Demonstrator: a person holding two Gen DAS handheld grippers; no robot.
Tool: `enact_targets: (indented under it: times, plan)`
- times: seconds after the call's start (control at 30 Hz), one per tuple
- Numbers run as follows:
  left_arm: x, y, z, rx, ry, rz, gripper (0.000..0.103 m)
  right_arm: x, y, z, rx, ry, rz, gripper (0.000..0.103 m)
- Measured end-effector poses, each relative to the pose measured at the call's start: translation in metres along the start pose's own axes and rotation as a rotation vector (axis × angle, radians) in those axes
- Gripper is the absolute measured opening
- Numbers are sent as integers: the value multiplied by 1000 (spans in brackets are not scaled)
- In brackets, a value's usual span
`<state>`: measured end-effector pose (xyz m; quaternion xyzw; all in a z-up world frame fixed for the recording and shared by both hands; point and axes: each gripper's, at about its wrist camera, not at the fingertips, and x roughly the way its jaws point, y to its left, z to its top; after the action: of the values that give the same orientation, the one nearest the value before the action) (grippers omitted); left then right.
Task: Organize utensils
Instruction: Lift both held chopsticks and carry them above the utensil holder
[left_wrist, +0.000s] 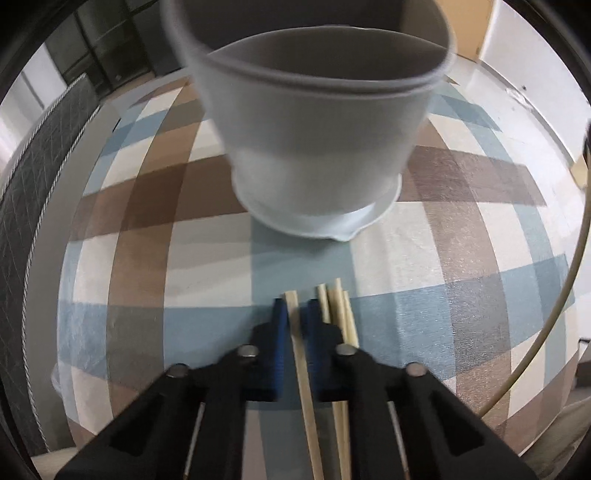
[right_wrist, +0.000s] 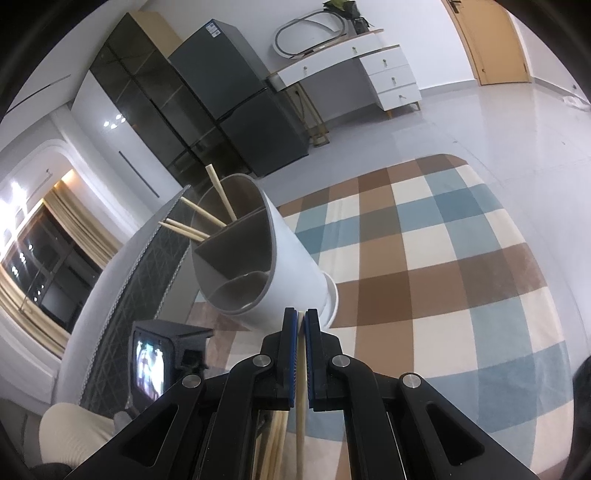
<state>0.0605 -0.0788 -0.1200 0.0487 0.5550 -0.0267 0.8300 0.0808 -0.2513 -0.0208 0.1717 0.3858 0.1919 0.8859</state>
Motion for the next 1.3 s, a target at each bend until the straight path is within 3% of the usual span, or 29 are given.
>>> enact_targets:
  times: [0.23, 0.4, 0.57, 0.87, 1.3]
  plan:
    - [-1, 10, 1, -70, 1, -66, 2, 1, 5, 2, -22, 2, -16, 3]
    - [-22, 23, 3, -98, -80, -99, 2, -6, 15, 2, -56, -10, -27, 3]
    - [-58, 42, 4, -165, -191, -180, 2, -15, 26, 0, -101, -35, -33, 3]
    - [-108, 42, -6, -199, -390, -255, 2, -33, 33, -11, -139, -75, -70, 3]
    - [-137, 66, -28, -181, -475, -291, 2, -65, 50, -31, -190, -155, -88, 3]
